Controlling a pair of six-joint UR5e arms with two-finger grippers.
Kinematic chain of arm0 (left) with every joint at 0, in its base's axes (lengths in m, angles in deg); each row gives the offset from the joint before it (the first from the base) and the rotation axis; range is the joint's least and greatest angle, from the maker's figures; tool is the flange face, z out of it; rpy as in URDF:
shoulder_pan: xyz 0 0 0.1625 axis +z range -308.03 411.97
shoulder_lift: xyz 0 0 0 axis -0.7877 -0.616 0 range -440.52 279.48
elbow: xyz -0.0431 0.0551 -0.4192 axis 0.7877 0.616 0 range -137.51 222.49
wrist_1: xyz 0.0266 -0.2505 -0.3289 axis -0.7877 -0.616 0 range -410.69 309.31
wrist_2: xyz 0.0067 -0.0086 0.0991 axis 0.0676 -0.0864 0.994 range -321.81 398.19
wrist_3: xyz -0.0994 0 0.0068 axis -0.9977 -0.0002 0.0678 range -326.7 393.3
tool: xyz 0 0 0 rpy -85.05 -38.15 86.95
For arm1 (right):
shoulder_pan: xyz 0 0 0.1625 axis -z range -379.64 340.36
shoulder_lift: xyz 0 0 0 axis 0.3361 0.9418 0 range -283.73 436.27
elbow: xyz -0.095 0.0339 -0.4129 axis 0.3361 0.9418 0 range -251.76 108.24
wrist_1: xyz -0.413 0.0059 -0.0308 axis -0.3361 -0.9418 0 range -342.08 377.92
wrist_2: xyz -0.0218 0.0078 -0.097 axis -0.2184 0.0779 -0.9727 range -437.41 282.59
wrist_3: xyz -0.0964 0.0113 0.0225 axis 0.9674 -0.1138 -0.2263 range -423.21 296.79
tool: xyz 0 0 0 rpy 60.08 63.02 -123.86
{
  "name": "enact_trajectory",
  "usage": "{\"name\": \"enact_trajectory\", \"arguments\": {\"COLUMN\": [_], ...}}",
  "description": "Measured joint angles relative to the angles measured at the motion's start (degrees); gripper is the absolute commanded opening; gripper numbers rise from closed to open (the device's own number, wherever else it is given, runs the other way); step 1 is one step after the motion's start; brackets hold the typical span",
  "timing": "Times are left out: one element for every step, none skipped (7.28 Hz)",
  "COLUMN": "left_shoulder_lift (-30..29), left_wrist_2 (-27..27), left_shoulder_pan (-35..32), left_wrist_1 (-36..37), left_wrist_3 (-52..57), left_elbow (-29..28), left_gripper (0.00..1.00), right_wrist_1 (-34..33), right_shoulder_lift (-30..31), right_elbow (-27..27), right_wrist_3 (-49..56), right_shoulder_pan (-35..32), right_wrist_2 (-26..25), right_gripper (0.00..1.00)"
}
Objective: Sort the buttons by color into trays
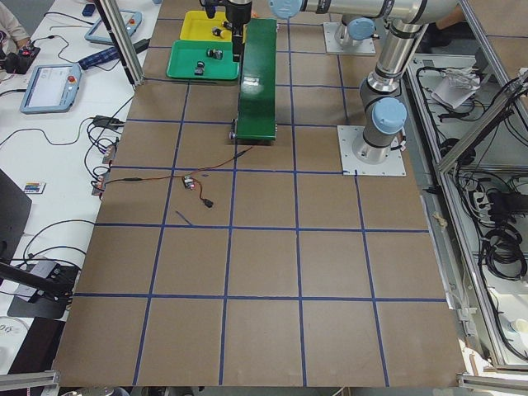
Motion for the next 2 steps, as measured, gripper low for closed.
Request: {"name": "enact_trajectory", "arguments": {"left_shoulder_lift": [0.00,-0.01], "left_wrist_2": [0.00,0.02], "left_shoulder_pan": [0.00,0.00], "left_wrist_1": [-0.02,-0.02], "left_wrist_3": [0.00,0.01], "left_elbow": [0.00,0.00], "left_gripper": [1.00,1.00], "right_wrist_1": [0.01,-0.22], "right_shoulder_lift": [1.64,2.29], "right_elbow": [-0.88,-1.06], "right_wrist_3": [0.45,0.94], "right_shoulder_pan": [0.07,0.14], "right_wrist_2": [-0.15,-0.11], "right_gripper": [1.00,1.00]}}
